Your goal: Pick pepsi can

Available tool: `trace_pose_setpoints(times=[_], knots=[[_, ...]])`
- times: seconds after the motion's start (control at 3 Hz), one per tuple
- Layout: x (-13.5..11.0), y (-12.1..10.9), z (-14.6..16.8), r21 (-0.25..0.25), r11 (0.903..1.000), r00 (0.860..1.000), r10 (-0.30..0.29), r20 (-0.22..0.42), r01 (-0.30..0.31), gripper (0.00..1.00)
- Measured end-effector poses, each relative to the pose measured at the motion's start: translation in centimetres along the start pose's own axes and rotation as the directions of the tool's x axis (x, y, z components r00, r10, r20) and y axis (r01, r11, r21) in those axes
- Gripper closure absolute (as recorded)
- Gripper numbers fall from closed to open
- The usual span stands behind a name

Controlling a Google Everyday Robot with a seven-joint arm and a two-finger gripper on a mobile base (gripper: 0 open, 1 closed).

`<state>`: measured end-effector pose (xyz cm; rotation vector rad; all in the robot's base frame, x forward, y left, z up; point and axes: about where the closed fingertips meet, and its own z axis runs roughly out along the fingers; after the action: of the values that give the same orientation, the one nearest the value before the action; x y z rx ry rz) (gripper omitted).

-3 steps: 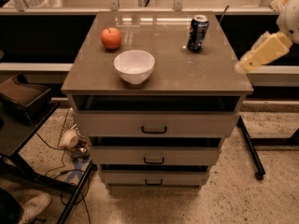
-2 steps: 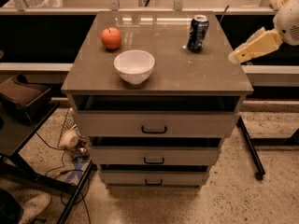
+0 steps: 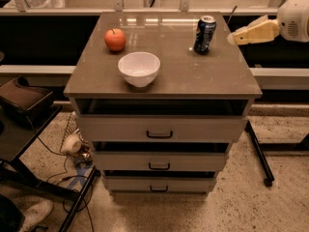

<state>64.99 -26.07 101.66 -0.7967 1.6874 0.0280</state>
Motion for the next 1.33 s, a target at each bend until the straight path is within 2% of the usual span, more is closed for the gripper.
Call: trace_pose_setpoints(times=[0.33,0.67,1.0,1.33], knots=[[0.0,0.0,0.0,0.001,1.0000,1.000,-0.001,-0.001,0.001,0.00],[0.5,-0.6,2.1,0.002,0.9990,0.999,0.044,0.032,-0.044,0.00],[1.8,-2.6,8.9,-0.005,0.9920,0.988,0.126,0.090,-0.126,0.00],[2.2,-3.6,14.1,-0.016,0.9891,0.985,0.147,0.091,-0.146,0.00]])
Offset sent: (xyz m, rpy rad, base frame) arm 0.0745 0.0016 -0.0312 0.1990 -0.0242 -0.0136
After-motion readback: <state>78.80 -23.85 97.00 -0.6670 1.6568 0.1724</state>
